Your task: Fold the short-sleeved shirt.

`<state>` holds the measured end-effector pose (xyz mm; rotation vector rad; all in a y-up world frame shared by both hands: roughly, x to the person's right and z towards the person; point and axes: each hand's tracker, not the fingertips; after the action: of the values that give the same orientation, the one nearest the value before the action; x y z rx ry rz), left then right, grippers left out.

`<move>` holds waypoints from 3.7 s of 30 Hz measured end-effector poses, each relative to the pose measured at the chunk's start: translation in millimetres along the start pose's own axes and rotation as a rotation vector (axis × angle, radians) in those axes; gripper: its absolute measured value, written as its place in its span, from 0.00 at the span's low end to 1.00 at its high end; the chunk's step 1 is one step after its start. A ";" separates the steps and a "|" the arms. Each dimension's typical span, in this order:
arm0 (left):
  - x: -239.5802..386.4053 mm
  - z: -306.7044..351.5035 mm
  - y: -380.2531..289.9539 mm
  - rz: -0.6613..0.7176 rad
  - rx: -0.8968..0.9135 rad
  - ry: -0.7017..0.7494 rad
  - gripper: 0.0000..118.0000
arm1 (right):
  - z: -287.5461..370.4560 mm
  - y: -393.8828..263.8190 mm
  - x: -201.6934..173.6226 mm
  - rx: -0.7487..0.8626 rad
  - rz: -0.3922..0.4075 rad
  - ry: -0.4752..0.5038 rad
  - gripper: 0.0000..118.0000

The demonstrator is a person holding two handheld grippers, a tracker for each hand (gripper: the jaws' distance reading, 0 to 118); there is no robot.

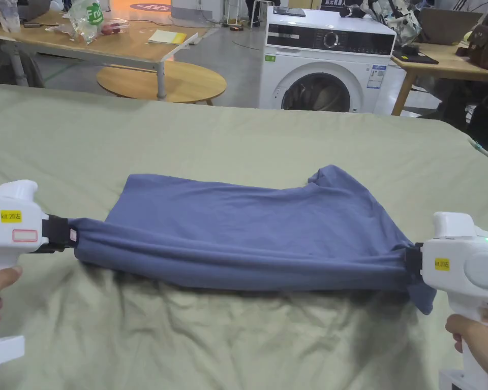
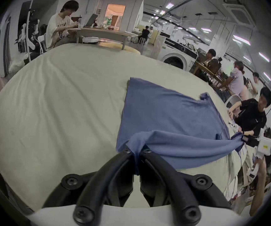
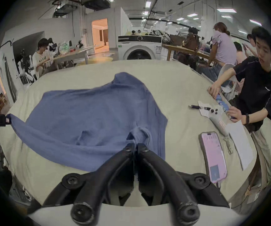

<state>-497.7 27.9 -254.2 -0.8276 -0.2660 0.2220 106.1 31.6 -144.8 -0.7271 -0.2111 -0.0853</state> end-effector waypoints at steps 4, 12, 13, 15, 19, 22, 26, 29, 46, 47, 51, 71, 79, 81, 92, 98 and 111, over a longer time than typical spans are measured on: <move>-1.8 -35.8 27.5 -0.007 -0.026 0.010 0.00 | -32.9 22.2 -2.9 0.007 -0.017 -0.007 0.00; -2.7 -92.4 36.4 -0.028 -0.171 0.057 0.00 | -93.8 28.3 -4.8 -0.097 0.014 -0.025 0.00; -0.4 -94.5 33.3 -0.035 -0.178 0.061 0.00 | -98.7 27.1 -5.0 -0.103 0.020 -0.028 0.00; 0.1 -101.5 31.3 -0.039 -0.191 0.068 0.00 | -103.1 25.3 -6.6 -0.104 0.036 -0.031 0.00; -1.6 -101.9 28.3 -0.019 -0.199 0.066 0.06 | -98.1 27.6 -12.2 -0.074 0.061 -0.046 0.09; 5.3 -85.3 26.4 -0.027 -0.139 0.042 0.39 | -73.3 33.2 -18.5 0.060 0.045 -0.068 0.36; 21.9 -55.6 24.1 -0.074 0.010 0.015 0.40 | -29.4 32.1 -37.6 0.232 0.002 -0.034 0.39; 39.6 -30.0 12.7 -0.122 0.142 -0.025 0.40 | -3.2 23.0 -59.2 0.345 -0.004 -0.024 0.37; 7.1 -30.2 -5.8 -0.020 -0.016 0.071 0.00 | 11.7 -14.2 -106.6 0.371 0.031 0.020 0.00; 1.8 -36.2 0.0 -0.012 -0.052 0.085 0.00 | 9.9 -15.0 -105.2 0.361 0.035 0.018 0.00; -10.3 -59.1 16.5 0.019 -0.177 0.083 0.18 | 5.9 -19.0 -99.1 0.336 0.044 0.003 0.00; 10.3 -76.9 -3.9 -0.111 -0.254 0.101 0.00 | -8.6 -6.4 3.4 0.091 -0.008 -0.058 0.28; 7.8 -55.4 -12.6 -0.093 -0.179 0.070 0.00 | -70.0 -5.2 29.9 -0.146 0.018 -0.027 0.47; 7.1 -57.4 -13.4 -0.087 -0.183 0.068 0.00 | -90.3 -12.3 27.3 -0.224 0.031 0.000 0.47; 5.6 -55.8 -17.9 -0.085 -0.156 0.069 0.00 | -83.8 -21.1 10.3 -0.184 0.070 0.020 0.04; 10.2 -15.6 -5.7 -0.084 -0.094 0.031 0.00 | -26.6 -6.0 16.2 -0.104 0.055 0.022 0.04; -13.7 3.4 -87.2 -0.067 -0.195 0.069 0.00 | 6.1 -76.5 13.9 -0.183 0.128 -0.027 0.04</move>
<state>-503.9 -31.1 -188.7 -1.0157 -0.2529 0.1054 107.1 -21.3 -87.5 -0.9228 -0.1836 0.0274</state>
